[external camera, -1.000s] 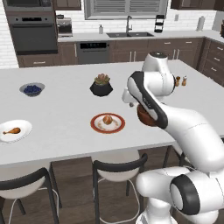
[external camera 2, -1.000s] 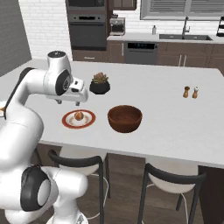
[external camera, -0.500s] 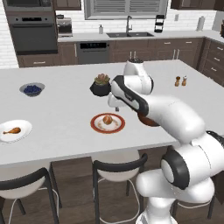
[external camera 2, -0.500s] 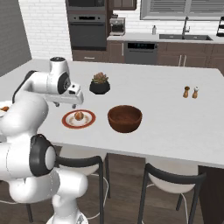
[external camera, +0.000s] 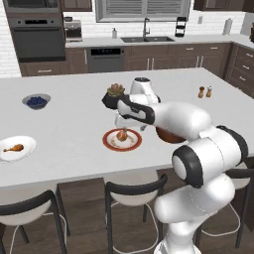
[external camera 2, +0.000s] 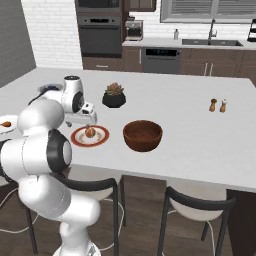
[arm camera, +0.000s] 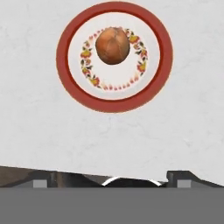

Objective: Pick the chicken drumstick and onion from their plates and place them in the bowl. Then put the bowl in the fridge.

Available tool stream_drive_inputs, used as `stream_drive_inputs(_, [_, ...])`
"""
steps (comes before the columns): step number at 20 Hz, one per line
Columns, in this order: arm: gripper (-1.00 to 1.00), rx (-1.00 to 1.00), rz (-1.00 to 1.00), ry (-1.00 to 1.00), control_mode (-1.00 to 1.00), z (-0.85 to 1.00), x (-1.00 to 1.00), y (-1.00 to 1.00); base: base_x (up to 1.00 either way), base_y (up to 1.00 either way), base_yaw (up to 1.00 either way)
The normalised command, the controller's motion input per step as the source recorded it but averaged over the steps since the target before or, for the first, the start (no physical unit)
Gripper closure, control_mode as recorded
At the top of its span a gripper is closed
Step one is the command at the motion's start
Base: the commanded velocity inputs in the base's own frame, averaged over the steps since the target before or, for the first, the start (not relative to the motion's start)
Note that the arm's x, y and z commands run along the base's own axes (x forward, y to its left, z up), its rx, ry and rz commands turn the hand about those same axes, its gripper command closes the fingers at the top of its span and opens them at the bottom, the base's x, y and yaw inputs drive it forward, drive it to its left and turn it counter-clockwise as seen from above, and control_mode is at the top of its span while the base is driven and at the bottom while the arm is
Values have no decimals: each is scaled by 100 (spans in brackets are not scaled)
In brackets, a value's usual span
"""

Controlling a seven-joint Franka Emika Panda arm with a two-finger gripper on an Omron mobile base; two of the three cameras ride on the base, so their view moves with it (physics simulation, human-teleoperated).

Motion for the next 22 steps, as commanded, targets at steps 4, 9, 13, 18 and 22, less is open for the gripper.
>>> stream_drive_inputs(4, [-100, 0, 0, 0, -100, -41, 46, 2, 0, 0, 0])
stream_drive_inputs(9, [-100, 0, 0, 0, -100, -36, 39, 2, 0, 0, 0])
stream_drive_inputs(13, [-100, 0, 0, 0, -100, -26, 50, 8, 0, 0, 0])
stream_drive_inputs(18, [-100, 0, 0, 0, -100, -25, 46, 9, 0, 0, 0])
stream_drive_inputs(22, [-100, 0, 0, 0, -100, -23, 47, 4, 0, 0, 0])
